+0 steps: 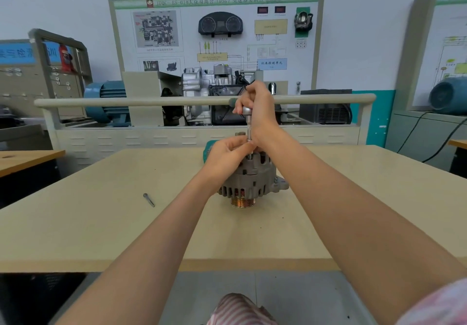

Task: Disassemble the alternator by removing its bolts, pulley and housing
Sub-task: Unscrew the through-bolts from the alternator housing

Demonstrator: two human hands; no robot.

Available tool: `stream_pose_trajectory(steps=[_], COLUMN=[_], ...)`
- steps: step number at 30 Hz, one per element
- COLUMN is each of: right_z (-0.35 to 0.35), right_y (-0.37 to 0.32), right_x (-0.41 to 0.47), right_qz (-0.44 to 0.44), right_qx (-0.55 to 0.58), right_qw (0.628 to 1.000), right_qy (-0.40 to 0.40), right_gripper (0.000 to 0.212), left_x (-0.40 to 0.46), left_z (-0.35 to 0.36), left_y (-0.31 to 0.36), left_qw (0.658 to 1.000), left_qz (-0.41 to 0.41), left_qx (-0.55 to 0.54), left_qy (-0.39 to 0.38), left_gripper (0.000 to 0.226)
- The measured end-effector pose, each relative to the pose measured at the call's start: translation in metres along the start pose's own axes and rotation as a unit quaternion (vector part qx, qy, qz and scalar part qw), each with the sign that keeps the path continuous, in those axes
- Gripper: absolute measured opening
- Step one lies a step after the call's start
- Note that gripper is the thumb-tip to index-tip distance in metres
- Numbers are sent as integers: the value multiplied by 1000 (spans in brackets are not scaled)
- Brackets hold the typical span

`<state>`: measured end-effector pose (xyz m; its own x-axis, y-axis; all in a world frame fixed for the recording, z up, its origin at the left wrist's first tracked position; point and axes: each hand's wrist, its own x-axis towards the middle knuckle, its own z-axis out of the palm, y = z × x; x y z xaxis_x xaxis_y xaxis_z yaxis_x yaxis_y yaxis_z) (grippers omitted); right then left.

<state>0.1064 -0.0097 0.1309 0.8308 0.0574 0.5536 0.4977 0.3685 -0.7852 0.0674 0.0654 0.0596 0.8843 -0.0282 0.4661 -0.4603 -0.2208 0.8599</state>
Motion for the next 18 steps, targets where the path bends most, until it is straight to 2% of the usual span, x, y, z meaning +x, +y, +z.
stream_pose_trajectory(steps=[5,7,9,11,12,13,14,15,16,17,18], right_z=[-8,-8,-5,-1,1,2,3,4,5,5,5], right_y=[-1,-2,1,8,12,17,21,23,25,26,26], right_x=[5,5,2,-7,-13,-18,-23,-27,-30,-31,-32], right_qz=[68,69,24,-64,-129,-197,-249,-266,-259,-248,-241], right_qx=[78,71,-16,-141,-211,-303,-414,-520,-595,-633,-642], right_qw=[991,991,998,988,968,928,866,796,741,713,708], right_qy=[-85,-90,-55,14,50,85,126,159,174,174,168], right_gripper=[61,63,60,52,47,41,32,22,18,21,24], left_x=[2,2,2,1,1,1,2,3,3,4,4], left_z=[-3,-3,-4,-4,-4,-4,-4,-4,-5,-4,-4], left_y=[-2,-2,-2,-3,-3,-4,-6,-8,-8,-8,-8], left_qw=[1000,1000,1000,1000,1000,1000,999,998,997,996,996], left_qz=[-9,-9,-6,-4,-3,-4,-9,-15,-19,-19,-17], left_qx=[-10,-9,-11,-7,4,21,36,47,55,60,62], left_qy=[-14,-19,-19,-10,-2,12,30,45,54,56,57], left_gripper=[17,18,19,16,15,20,27,31,30,29,28])
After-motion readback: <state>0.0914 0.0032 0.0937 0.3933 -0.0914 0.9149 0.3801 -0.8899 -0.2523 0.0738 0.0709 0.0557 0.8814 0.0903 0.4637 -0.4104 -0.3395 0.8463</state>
